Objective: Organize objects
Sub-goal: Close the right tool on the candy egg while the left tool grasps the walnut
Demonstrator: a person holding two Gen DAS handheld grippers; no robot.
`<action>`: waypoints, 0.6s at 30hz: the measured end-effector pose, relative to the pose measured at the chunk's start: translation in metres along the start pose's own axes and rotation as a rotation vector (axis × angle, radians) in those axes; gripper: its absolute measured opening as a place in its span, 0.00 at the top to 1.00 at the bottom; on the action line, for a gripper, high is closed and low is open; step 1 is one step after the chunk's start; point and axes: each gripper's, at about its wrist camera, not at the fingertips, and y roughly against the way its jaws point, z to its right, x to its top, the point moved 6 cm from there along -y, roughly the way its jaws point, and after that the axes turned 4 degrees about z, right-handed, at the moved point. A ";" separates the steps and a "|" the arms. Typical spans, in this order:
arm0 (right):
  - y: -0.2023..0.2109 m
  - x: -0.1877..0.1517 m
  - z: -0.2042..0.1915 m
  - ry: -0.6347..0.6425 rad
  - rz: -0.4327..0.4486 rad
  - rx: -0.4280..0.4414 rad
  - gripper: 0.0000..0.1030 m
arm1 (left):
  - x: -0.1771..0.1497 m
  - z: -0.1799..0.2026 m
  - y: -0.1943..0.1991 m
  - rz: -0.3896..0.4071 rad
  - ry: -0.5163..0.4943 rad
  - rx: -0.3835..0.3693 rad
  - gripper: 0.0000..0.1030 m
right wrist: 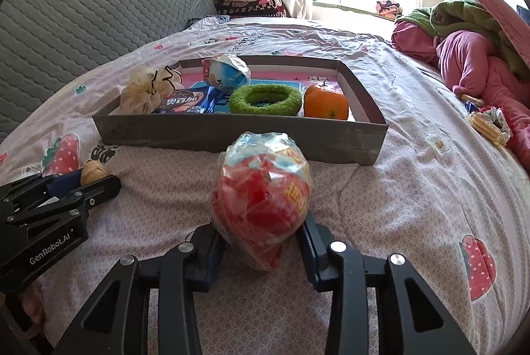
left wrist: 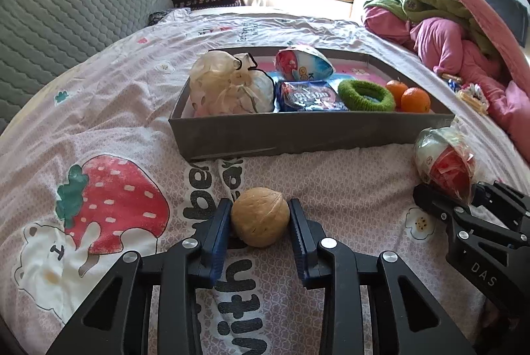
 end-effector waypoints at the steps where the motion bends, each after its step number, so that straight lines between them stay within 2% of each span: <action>1: 0.001 0.001 0.000 -0.003 0.004 0.003 0.62 | 0.001 -0.001 0.001 0.004 0.005 -0.001 0.67; 3: 0.003 0.002 0.001 -0.010 0.015 0.010 0.66 | 0.002 -0.001 0.003 0.008 0.006 -0.001 0.67; 18: 0.000 0.011 0.002 -0.037 0.043 0.049 0.66 | 0.006 0.000 0.005 0.009 0.009 -0.011 0.67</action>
